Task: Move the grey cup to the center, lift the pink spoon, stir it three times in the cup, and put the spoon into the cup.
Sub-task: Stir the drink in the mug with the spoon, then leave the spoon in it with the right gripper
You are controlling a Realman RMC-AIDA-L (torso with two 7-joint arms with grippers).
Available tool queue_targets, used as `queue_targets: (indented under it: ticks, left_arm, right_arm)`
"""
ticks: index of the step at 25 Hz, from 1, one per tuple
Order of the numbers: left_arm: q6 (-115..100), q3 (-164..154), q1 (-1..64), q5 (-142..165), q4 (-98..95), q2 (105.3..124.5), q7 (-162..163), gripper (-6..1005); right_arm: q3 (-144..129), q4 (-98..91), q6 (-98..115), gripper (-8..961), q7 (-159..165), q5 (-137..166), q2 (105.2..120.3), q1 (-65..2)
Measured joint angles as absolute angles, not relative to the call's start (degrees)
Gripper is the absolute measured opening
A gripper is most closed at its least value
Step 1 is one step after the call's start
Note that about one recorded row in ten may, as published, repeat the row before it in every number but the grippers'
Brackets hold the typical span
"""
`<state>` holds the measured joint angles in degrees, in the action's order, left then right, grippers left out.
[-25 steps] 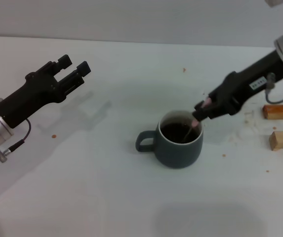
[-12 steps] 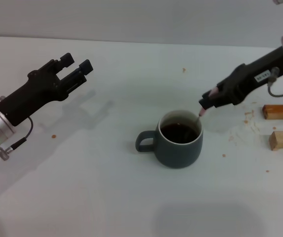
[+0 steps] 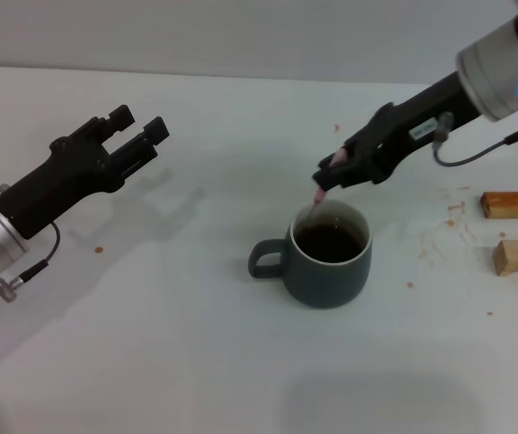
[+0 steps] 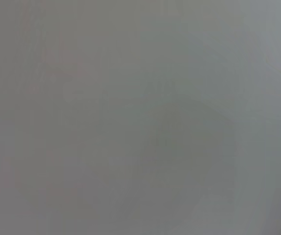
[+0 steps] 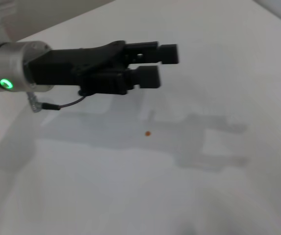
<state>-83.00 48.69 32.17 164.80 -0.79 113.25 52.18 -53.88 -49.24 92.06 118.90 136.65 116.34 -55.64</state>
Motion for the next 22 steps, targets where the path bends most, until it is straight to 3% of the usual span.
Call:
queue_targets:
  ticks: [9, 22]
  left_arm:
    - [-83.1, 48.8, 31.7, 164.8, -0.8, 113.35, 52.1, 694]
    - [-82.8, 48.9, 32.3, 164.8, -0.7, 113.94, 52.1, 694]
  right_arm:
    - [-55.2, -51.0, 95.4, 117, 118.9, 136.7, 117.13, -54.2]
    - [-53.6, -52.4, 93.5, 117, 119.9, 137.0, 115.06, -48.6]
